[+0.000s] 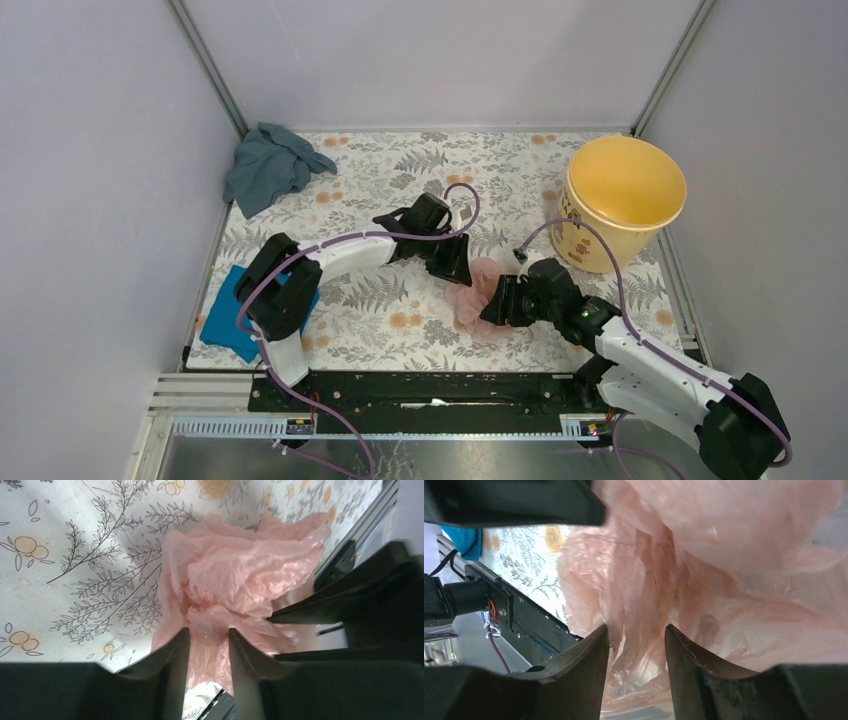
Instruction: Put the trash bags into the trash bin
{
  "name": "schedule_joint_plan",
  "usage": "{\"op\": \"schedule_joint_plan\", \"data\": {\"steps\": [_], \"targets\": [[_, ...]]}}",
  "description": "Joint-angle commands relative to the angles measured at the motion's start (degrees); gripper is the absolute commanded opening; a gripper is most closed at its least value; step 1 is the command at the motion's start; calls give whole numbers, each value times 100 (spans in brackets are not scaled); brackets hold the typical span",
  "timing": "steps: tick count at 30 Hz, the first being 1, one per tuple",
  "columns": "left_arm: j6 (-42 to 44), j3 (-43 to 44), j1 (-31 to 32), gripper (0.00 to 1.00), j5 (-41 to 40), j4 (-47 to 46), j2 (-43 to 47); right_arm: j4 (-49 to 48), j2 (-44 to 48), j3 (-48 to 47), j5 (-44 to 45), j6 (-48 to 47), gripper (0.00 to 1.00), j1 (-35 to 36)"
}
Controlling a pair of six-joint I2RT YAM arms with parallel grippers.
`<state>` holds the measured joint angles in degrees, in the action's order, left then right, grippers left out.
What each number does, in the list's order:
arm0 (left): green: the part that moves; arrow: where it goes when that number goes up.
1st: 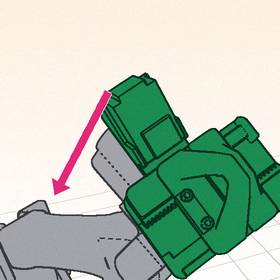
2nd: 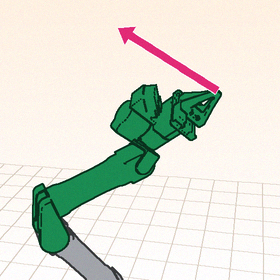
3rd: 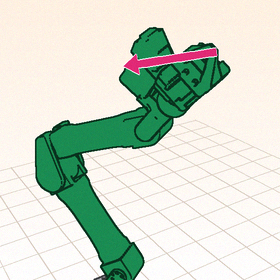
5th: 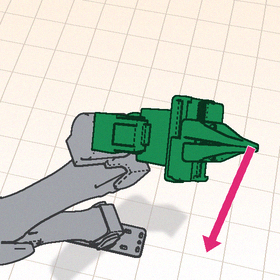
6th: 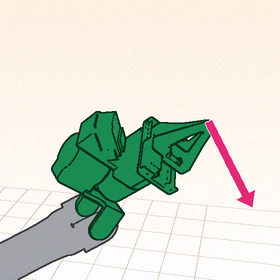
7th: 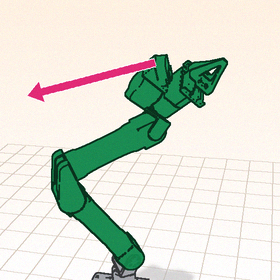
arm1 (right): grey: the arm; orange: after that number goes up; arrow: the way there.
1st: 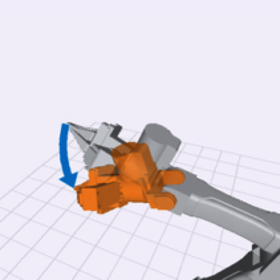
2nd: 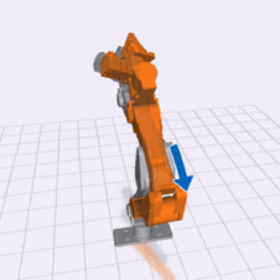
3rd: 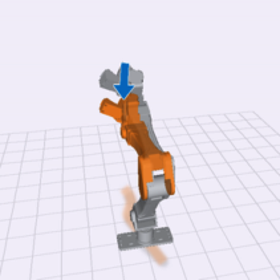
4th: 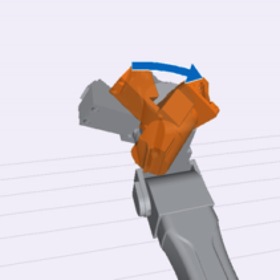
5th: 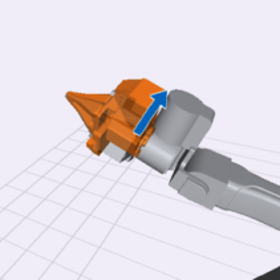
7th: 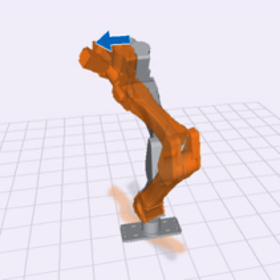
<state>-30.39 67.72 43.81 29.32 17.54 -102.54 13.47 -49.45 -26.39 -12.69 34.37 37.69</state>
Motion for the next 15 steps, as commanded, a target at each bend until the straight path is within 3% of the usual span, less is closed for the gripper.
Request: {"op": "schedule_joint_plan", "data": {"steps": [1, 7, 15], "targets": [[100, 302, -111, 30, -77, -145, 142, -1671, 12, 645, -149, 866, 48, -16], [111, 89, -455, 2, -182, -402, 769, -1757, -208, 754, 425, 743, 48, -16], [71, -200, -875, 0, -202, -909, 1604, -1978, -386, 853, 520, 719, 67, -16]]}}
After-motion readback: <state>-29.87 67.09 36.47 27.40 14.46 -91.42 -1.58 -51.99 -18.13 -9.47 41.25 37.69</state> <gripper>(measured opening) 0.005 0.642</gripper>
